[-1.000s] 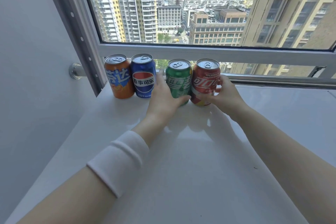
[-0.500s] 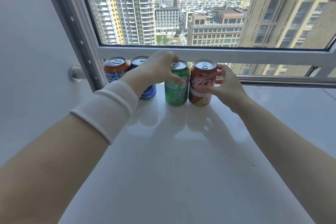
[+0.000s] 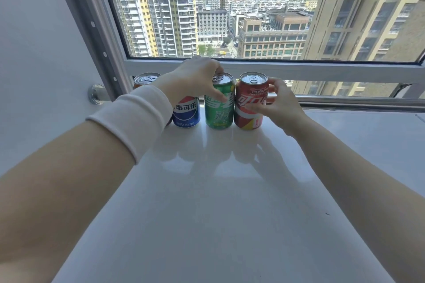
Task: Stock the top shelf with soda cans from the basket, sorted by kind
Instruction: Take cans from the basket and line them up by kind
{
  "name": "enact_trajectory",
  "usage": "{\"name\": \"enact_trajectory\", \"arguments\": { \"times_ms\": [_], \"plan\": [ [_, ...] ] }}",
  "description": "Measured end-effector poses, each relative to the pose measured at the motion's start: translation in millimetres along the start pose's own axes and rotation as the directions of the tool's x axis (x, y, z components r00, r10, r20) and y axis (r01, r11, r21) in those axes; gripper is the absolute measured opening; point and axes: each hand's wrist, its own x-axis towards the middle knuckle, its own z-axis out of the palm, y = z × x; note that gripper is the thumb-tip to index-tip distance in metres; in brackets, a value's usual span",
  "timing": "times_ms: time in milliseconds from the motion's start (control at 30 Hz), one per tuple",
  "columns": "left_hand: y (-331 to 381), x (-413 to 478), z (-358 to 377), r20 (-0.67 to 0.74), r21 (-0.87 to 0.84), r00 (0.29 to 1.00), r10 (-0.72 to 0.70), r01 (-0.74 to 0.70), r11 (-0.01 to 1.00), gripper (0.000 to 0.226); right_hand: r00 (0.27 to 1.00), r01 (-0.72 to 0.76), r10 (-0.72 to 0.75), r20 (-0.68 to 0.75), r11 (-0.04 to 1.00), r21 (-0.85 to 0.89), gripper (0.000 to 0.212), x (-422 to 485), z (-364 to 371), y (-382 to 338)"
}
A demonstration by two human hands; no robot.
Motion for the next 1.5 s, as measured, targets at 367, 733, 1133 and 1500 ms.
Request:
{"name": "enact_trajectory", "arguments": {
  "times_ms": [367, 733, 1133, 1500],
  "plan": [
    [-9.7, 5.0, -4.0, 0.048, -0.04, 0.999, -0.026, 0.028, 0.999, 0.072, 0.998, 0.007, -0.008, 0.058, 0.999, 0.032, 0.07, 7.9, 5.4, -0.7],
    [-12.7, 5.0, -1.7, 0.054, -0.08, 0.998, -0.035, 0.039, 0.996, 0.075, 0.995, -0.007, 0.002, 0.101, 0.999, 0.05, 0.069, 10.4, 4.2, -1.1],
    [-10.2, 3.8, -3.2, 0.091, -0.057, 0.995, -0.038, 0.043, 0.997, 0.084, 0.992, -0.058, 0.053, 0.115, 0.997, 0.042, 0.075, 7.7, 3.1, 9.1],
    [-9.2, 3.2, -2.1, 0.094, -0.025, 0.995, -0.033, 0.035, 0.999, 0.076, 0.997, -0.066, 0.067, 0.047, 0.998, -0.014, 0.067, 3.8, 8.9, 13.3]
  ]
}}
